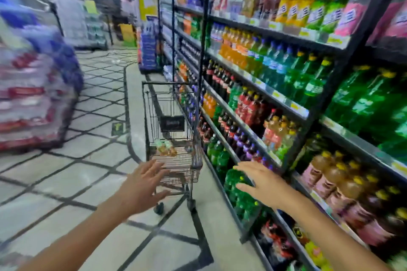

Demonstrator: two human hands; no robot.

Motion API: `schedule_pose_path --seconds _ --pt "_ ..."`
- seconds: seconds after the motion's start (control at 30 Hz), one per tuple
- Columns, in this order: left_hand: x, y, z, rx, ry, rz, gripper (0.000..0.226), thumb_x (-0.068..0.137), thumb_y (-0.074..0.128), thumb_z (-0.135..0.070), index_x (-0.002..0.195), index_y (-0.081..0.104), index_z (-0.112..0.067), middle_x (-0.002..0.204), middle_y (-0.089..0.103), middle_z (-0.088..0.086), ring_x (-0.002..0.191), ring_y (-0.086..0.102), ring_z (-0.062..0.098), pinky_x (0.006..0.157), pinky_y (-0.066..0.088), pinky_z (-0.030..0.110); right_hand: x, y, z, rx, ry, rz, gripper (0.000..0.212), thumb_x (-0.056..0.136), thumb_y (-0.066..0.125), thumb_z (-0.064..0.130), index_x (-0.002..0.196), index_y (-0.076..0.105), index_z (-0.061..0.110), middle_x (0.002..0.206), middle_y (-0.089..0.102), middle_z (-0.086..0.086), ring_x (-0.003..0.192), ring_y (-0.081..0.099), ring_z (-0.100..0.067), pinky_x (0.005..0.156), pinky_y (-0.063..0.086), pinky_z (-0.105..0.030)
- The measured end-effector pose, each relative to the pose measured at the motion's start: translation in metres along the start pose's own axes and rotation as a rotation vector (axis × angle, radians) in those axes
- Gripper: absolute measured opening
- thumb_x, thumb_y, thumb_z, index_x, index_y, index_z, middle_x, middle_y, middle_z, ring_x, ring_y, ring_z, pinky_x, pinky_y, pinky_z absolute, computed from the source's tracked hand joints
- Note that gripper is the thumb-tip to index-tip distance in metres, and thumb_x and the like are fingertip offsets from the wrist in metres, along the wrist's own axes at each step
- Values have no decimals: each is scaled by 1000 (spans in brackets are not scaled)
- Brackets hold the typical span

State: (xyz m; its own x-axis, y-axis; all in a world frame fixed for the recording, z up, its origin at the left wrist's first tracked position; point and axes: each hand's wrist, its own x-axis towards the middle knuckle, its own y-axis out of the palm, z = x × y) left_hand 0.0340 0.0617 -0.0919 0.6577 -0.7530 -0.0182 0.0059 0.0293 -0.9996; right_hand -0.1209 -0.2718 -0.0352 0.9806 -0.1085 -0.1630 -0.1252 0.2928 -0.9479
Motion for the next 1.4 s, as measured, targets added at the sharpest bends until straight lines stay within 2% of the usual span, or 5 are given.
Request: schedule_pose_path --seconds 0.13,0.37,0.5,0.67,1.4 --pt "-8 45 52 -64 -152 167 67 92 38 -66 130 66 -19 135 66 11 123 63 38 100 54 55 64 42 11 16 -25 121 60 98 56 51 152 39 30 161 30 12 149 25 -9 121 23 -29" --pt "52 76 101 -108 -244 301 64 81 44 -66 120 72 -24 122 73 4 109 72 28 88 61 43 184 83 2 76 -9 264 53 103 52 35 152 41 16 163 28 4 151 22 -14 119 13 -22" --pt "123 75 126 -147 -252 341 76 87 33 -67 148 48 -24 155 48 6 143 45 33 117 36 47 263 91 -19 223 0 194 107 67 37 97 150 41 30 162 30 10 149 27 -9 122 21 -28" --pt "214 92 171 -193 -297 336 89 86 17 -70 158 32 -21 167 26 9 154 20 35 126 15 46 366 92 -29 267 -6 272 59 98 59 45 152 39 29 161 30 9 150 25 -12 122 20 -31" --pt "467 253 330 -373 -175 612 73 104 43 -49 162 14 -17 170 4 14 156 0 37 126 1 50 672 182 -14 333 268 581 63 98 61 39 154 37 19 162 32 -6 146 38 -24 122 28 -41"
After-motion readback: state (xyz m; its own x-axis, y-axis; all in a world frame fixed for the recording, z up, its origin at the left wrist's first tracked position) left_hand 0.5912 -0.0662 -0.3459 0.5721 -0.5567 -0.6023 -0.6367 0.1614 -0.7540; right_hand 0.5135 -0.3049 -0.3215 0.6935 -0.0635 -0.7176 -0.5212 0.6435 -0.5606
